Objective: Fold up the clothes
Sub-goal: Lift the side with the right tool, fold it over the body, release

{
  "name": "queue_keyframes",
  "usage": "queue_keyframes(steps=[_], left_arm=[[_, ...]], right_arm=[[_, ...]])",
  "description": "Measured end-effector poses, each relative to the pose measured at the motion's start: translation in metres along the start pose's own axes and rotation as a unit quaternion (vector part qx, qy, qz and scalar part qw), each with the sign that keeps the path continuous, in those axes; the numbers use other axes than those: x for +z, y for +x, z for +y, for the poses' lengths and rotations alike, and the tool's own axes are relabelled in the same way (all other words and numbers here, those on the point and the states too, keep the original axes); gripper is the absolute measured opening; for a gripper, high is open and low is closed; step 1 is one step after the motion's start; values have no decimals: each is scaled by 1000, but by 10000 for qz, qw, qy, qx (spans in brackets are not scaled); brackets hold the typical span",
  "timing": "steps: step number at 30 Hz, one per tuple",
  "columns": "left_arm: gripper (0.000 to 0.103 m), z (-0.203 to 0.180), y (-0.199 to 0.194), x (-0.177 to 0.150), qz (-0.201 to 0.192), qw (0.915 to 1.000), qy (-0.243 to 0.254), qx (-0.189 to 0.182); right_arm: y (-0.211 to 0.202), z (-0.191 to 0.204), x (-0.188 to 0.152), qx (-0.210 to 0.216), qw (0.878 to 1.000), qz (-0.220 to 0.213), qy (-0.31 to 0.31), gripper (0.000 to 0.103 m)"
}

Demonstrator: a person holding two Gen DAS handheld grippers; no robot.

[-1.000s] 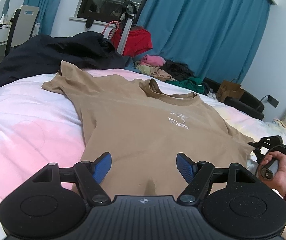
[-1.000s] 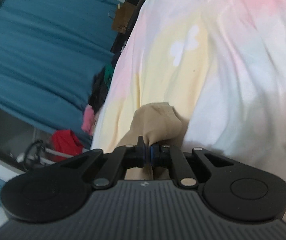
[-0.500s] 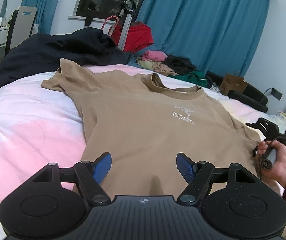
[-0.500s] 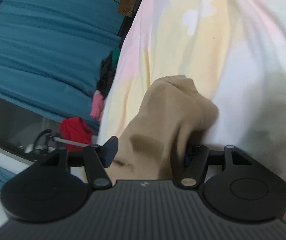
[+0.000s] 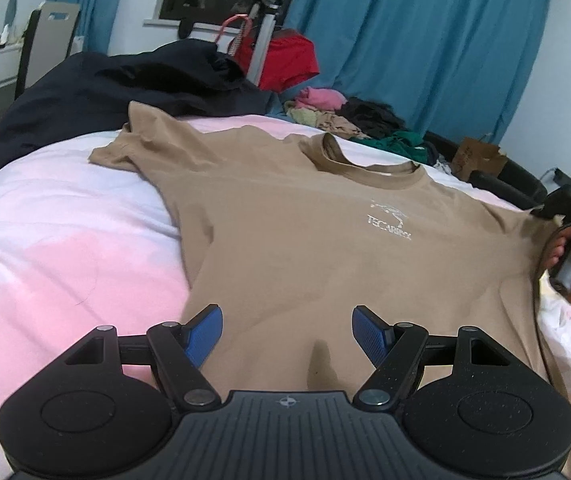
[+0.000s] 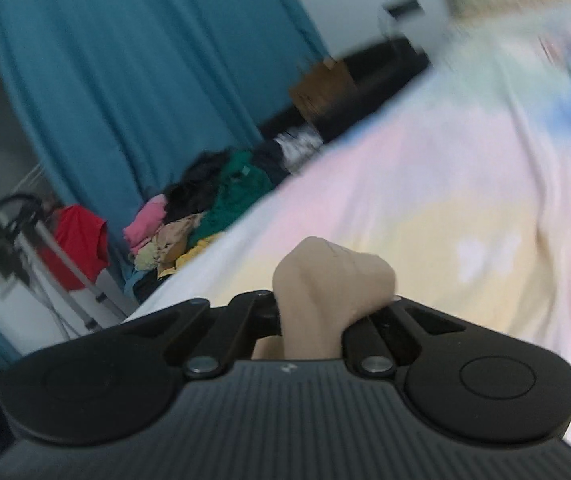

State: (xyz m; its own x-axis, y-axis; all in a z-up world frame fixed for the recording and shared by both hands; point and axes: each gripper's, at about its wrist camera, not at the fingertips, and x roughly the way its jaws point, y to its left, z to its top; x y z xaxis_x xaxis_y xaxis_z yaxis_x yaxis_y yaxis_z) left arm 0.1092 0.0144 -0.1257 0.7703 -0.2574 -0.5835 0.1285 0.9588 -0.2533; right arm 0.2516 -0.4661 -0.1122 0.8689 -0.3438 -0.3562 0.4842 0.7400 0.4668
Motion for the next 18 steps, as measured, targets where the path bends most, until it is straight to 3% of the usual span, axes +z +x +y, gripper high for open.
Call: queue_keyframes(steps=[4,8,14,18], left_arm=[[74,6,-8,4,-53,9999,-14,100],[74,14,-14,10,-126,9995,5,296],[75,41,-13,26,-146,9983,-245,502],[75,57,-10,31,-192,9977,-337,564]], right_arm=[[-22,57,18,195,9950,-243,-948,5],[-45,123,14,519,9811,-346,-1832,5],[-42,217,-38,852,9602,-104,-2656,5],[-20,252,-90,843,9458,147,-3133,5]])
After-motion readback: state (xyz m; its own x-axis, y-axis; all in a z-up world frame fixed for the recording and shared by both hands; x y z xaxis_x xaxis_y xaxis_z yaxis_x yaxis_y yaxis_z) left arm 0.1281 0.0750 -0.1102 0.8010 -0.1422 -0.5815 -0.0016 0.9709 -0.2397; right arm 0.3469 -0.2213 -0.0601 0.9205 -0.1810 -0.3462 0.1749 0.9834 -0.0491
